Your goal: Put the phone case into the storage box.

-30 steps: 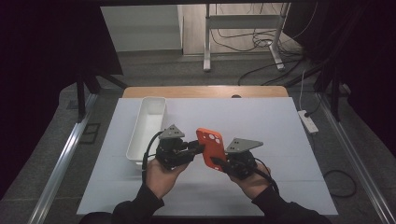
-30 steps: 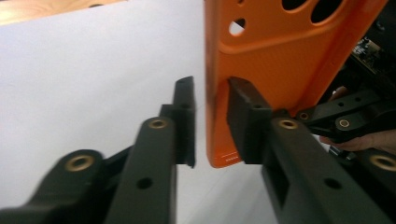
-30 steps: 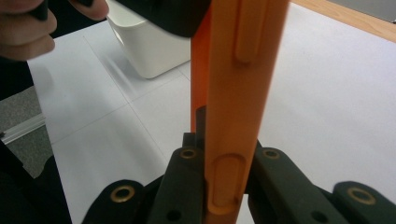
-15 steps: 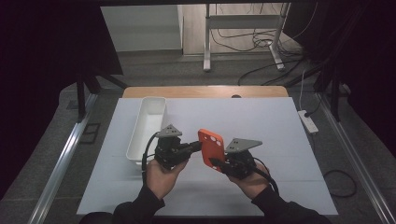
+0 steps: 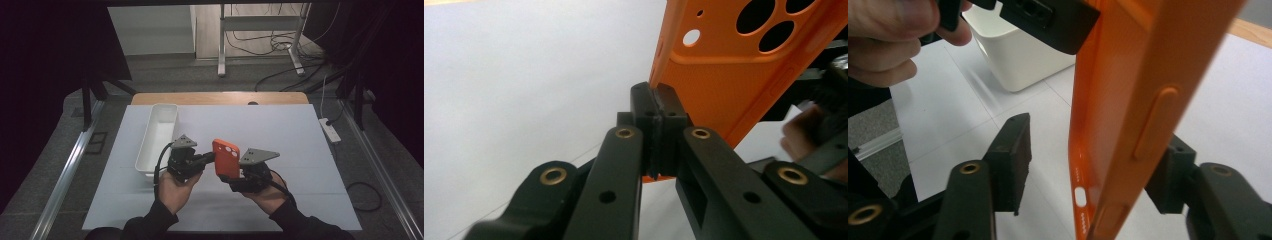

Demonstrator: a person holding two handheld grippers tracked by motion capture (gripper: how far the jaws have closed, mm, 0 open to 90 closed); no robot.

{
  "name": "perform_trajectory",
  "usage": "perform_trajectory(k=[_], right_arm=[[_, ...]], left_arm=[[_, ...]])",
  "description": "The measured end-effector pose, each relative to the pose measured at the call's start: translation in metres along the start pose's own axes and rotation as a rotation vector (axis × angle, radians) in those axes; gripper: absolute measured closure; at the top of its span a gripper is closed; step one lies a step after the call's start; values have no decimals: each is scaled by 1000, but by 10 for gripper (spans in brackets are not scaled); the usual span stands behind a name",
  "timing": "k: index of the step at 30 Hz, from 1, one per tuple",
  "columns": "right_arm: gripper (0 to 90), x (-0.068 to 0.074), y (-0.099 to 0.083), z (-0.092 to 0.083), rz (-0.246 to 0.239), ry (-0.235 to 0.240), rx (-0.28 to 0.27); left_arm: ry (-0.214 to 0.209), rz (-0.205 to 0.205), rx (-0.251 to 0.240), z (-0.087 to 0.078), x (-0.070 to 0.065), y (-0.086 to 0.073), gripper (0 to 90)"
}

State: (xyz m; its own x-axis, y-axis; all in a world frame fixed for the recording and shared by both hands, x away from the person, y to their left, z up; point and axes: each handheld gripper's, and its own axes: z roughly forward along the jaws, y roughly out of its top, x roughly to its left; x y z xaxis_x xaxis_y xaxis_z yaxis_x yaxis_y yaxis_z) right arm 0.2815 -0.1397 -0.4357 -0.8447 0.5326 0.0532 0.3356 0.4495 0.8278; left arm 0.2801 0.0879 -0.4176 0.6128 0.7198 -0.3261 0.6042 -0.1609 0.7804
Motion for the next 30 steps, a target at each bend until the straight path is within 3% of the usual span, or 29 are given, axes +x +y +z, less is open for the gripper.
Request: perform_trajectory(k=[8,22,30], right_arm=[[376,-8,-1,-7,28,24,4],[237,-22,-6,-17,65,24,54],[215,-28,-12,-25,73,17,61]], left_arm=[[53,-14,-3,-2,12,-1,894],[94,-12,-12,-11,31,2,894],[115,-17,-12,-17,43,5,894]])
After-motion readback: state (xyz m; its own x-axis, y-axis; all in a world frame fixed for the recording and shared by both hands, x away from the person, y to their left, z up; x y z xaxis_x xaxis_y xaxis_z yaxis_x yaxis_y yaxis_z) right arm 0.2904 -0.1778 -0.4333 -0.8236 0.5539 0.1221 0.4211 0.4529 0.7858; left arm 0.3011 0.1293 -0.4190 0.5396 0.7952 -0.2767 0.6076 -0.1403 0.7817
